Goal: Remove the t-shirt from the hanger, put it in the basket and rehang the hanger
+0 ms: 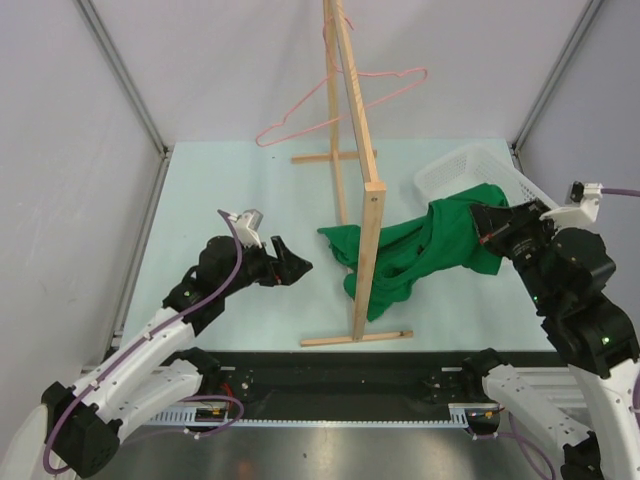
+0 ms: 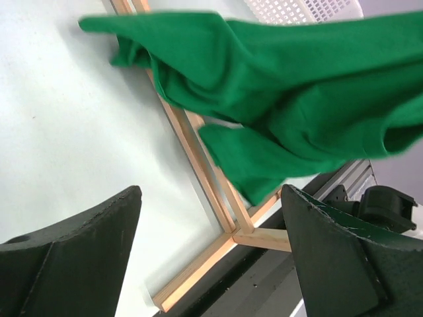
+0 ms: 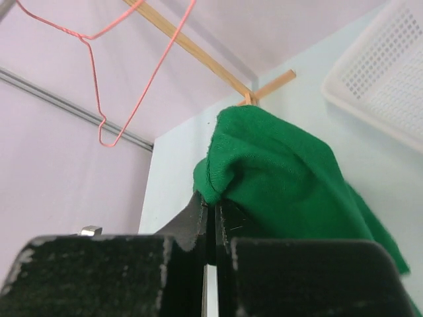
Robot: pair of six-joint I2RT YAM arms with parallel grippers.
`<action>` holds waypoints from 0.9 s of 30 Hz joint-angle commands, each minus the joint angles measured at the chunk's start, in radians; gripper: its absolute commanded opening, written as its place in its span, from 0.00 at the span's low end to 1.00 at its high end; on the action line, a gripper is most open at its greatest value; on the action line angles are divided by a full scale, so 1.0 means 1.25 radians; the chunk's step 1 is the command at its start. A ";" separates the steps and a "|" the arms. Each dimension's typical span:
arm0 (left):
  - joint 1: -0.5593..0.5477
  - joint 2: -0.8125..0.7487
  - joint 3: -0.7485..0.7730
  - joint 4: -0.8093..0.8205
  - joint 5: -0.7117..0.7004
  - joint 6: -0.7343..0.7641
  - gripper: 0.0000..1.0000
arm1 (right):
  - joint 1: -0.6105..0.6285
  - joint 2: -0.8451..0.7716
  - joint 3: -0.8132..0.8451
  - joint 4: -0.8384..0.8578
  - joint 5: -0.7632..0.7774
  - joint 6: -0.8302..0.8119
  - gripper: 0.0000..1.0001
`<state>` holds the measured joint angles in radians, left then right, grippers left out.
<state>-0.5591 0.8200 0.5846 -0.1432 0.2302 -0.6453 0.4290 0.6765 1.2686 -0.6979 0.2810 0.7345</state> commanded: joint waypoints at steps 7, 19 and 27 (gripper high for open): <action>-0.008 0.008 0.050 0.024 -0.009 0.016 0.91 | -0.003 0.088 -0.054 0.060 -0.069 -0.045 0.00; -0.008 -0.024 0.047 -0.006 -0.028 0.034 0.92 | 0.046 0.456 -0.155 0.091 -0.111 -0.115 0.99; -0.008 -0.004 0.038 0.019 -0.011 0.033 0.92 | 0.065 0.501 -0.244 0.215 -0.125 -0.190 1.00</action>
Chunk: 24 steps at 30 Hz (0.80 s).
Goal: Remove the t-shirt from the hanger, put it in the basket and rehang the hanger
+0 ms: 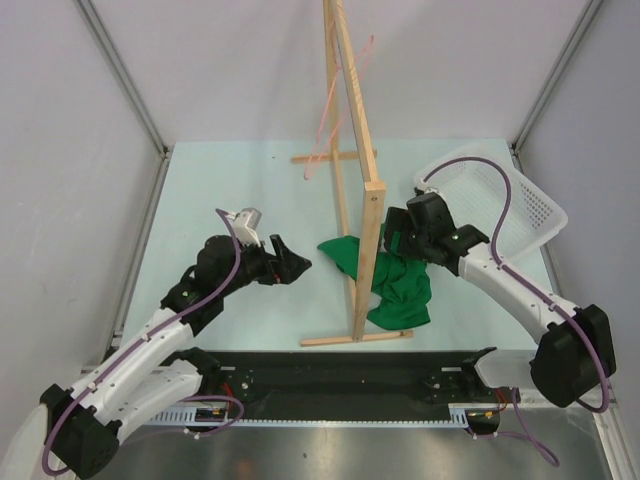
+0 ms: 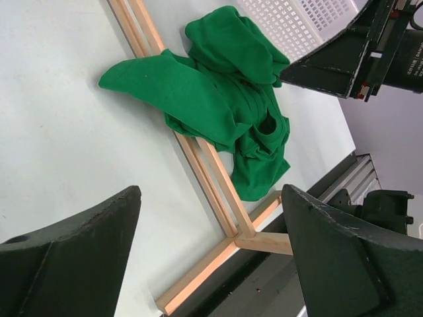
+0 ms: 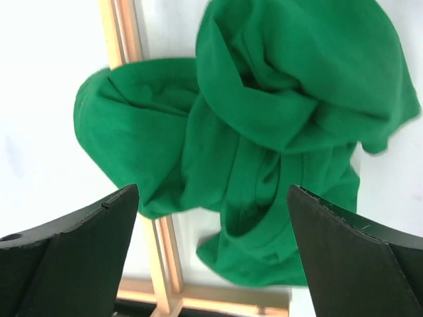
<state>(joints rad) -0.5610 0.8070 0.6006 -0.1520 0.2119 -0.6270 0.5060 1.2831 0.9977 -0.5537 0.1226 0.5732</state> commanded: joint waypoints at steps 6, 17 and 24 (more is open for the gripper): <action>-0.007 -0.001 0.026 0.010 0.006 0.029 0.92 | 0.012 0.118 -0.034 0.080 0.076 -0.032 1.00; -0.007 0.008 0.018 0.030 0.021 0.032 0.93 | 0.144 0.253 -0.042 0.067 0.218 0.054 0.99; -0.007 0.002 0.016 0.022 0.022 0.034 0.93 | 0.177 0.285 -0.052 0.078 0.306 0.112 0.84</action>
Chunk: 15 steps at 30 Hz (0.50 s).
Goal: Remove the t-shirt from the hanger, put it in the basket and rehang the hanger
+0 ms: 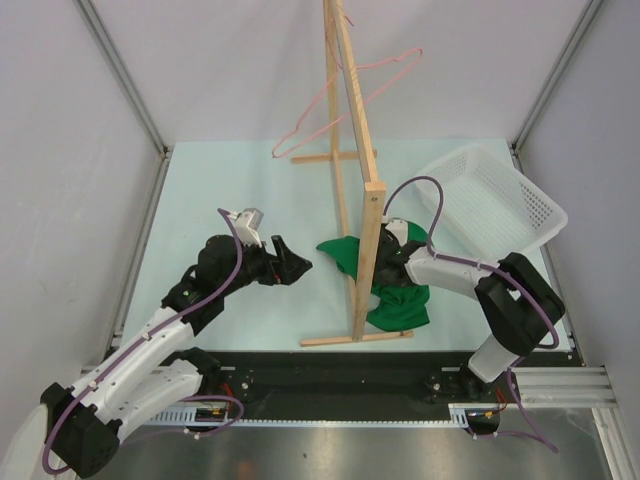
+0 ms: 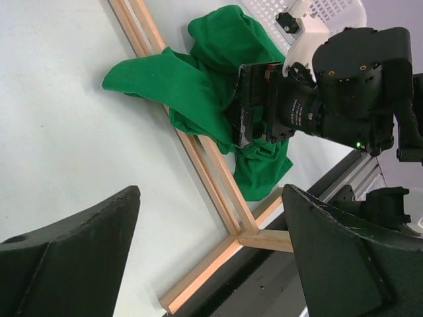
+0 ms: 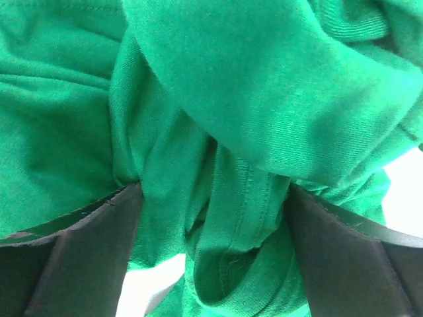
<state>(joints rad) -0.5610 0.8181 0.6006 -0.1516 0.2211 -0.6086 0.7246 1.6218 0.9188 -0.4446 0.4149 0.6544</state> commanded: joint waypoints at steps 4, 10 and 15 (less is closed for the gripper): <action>-0.007 -0.009 0.019 0.017 0.013 0.019 0.93 | 0.002 0.006 0.016 -0.005 0.074 0.036 0.56; -0.007 -0.019 0.030 -0.001 0.011 0.024 0.93 | 0.000 -0.089 0.016 -0.048 0.099 0.030 0.10; -0.007 -0.025 0.035 -0.012 0.006 0.026 0.93 | 0.000 -0.282 0.039 -0.100 0.167 0.003 0.00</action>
<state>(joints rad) -0.5610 0.8051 0.6006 -0.1707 0.2218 -0.6003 0.7261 1.4670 0.9184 -0.5163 0.5014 0.6754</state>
